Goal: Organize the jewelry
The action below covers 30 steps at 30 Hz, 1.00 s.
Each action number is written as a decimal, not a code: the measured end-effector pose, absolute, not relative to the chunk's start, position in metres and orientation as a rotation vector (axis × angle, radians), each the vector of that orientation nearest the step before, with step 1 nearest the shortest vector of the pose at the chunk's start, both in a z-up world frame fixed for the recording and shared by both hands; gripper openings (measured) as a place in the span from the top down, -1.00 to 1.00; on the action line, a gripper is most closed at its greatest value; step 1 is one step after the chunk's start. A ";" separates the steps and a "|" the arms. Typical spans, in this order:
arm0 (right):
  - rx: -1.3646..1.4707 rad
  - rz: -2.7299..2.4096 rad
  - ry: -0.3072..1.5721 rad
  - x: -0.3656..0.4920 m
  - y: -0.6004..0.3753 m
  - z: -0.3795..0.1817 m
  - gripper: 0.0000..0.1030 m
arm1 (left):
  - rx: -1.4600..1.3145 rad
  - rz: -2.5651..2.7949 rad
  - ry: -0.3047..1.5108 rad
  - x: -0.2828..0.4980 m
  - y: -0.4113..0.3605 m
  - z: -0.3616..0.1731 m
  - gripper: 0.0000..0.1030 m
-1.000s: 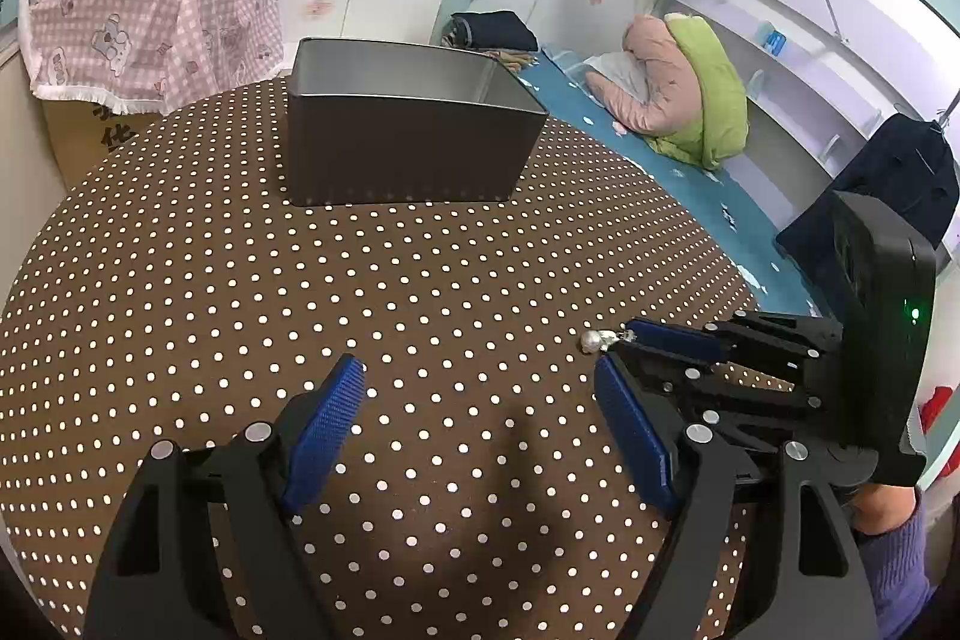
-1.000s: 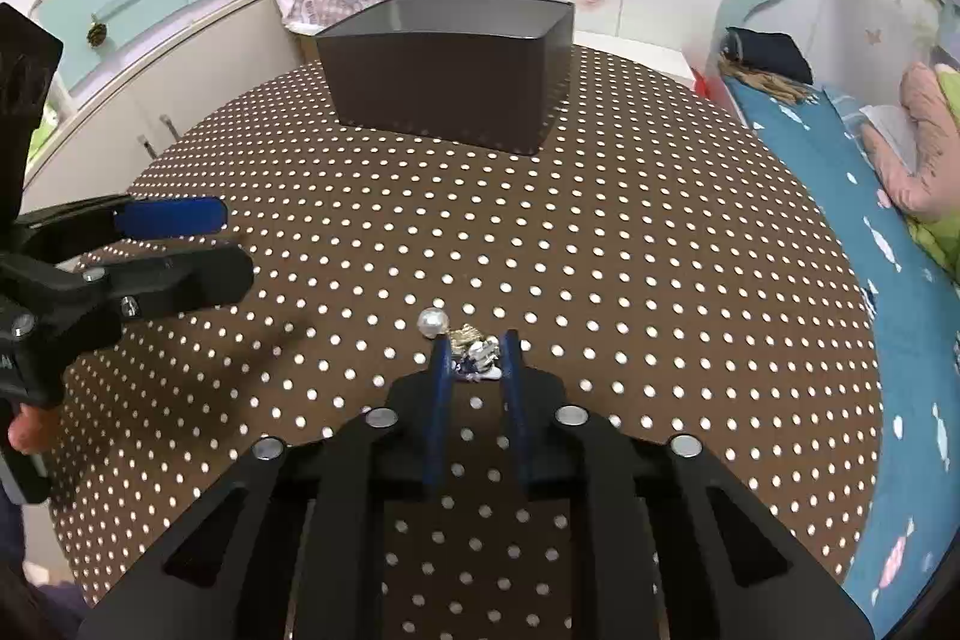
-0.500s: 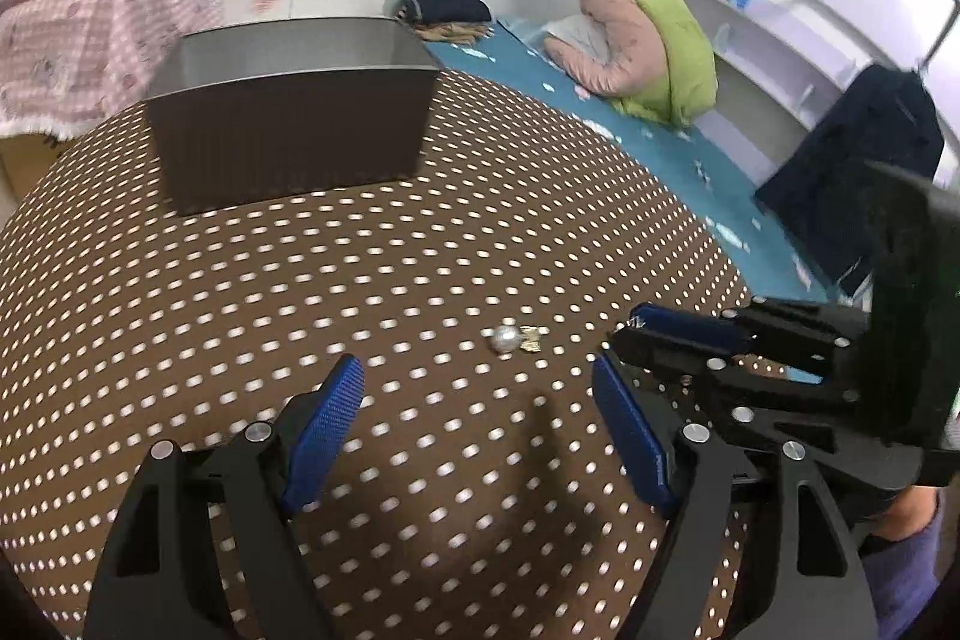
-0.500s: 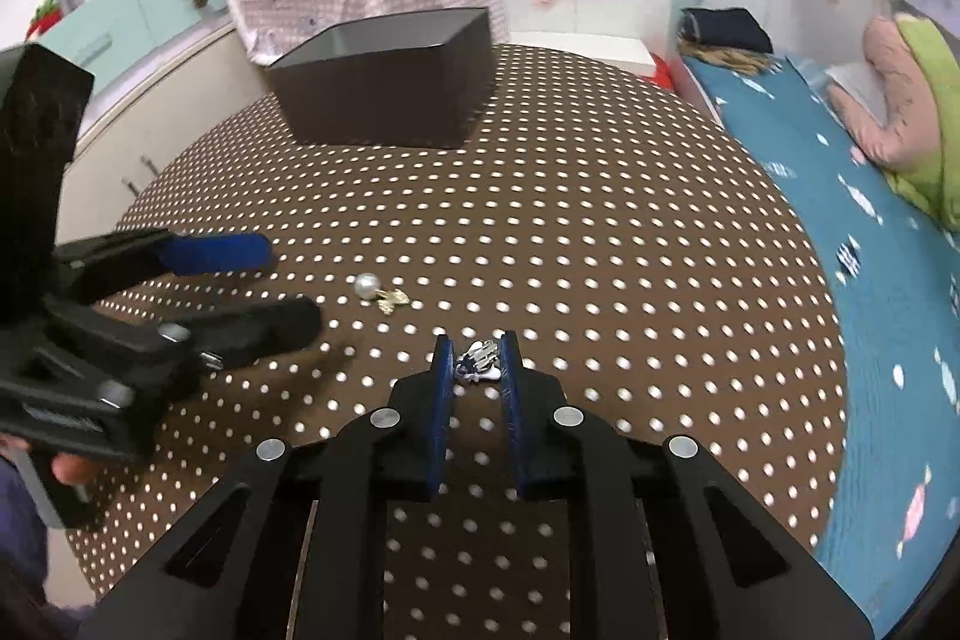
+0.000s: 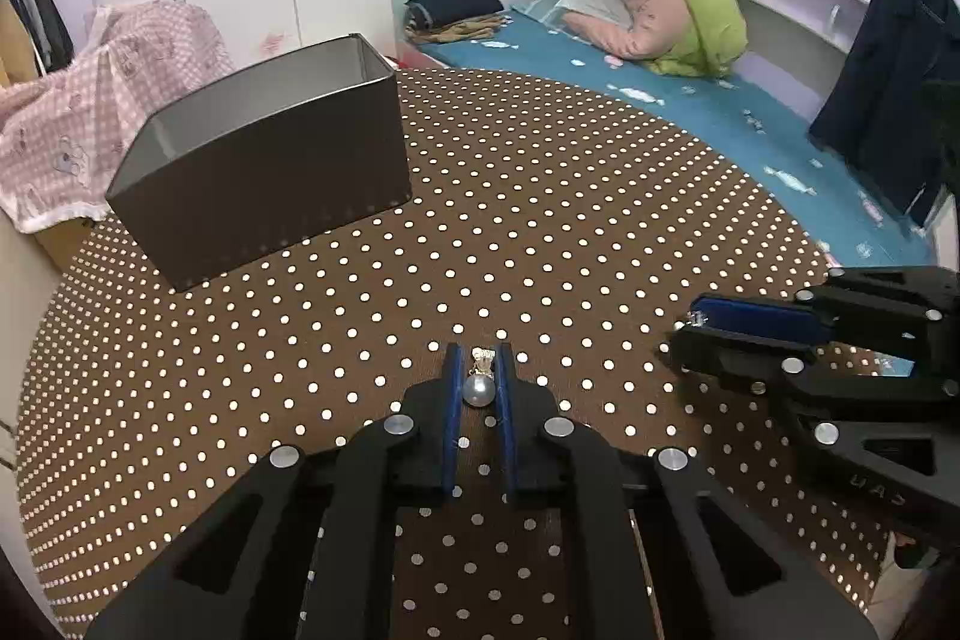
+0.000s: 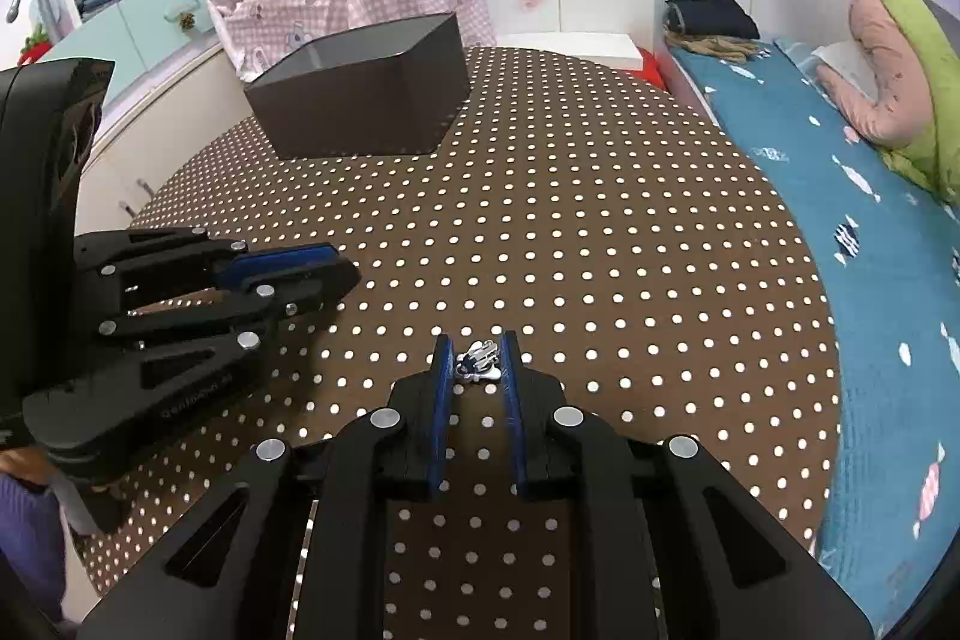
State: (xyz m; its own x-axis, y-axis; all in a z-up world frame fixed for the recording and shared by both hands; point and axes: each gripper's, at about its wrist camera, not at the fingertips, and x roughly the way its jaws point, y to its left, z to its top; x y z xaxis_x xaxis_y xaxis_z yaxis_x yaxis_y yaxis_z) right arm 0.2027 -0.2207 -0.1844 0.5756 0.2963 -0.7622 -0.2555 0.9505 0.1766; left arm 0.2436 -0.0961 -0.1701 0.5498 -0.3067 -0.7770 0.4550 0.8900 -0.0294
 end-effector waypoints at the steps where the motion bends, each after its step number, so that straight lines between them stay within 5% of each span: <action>1: 0.049 0.324 0.900 0.203 -0.219 -0.185 0.68 | 0.159 -0.466 0.884 0.245 -0.093 -0.170 0.82; 11: 0.079 0.327 0.859 0.208 -0.212 -0.170 0.68 | -0.012 -0.523 0.893 0.245 -0.041 -0.165 0.83; 30: 0.075 0.399 0.679 0.297 -0.142 -0.087 0.68 | -0.059 -0.505 0.715 0.313 0.009 -0.075 0.83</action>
State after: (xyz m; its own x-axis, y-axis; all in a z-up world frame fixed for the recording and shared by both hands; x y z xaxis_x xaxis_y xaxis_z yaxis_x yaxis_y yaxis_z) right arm 0.2967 -0.1420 -0.0871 0.7059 0.3825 -0.5961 -0.3344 0.9219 0.1956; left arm 0.3131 0.0092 -0.0750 0.6408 -0.4624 -0.6128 0.4228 0.8789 -0.2209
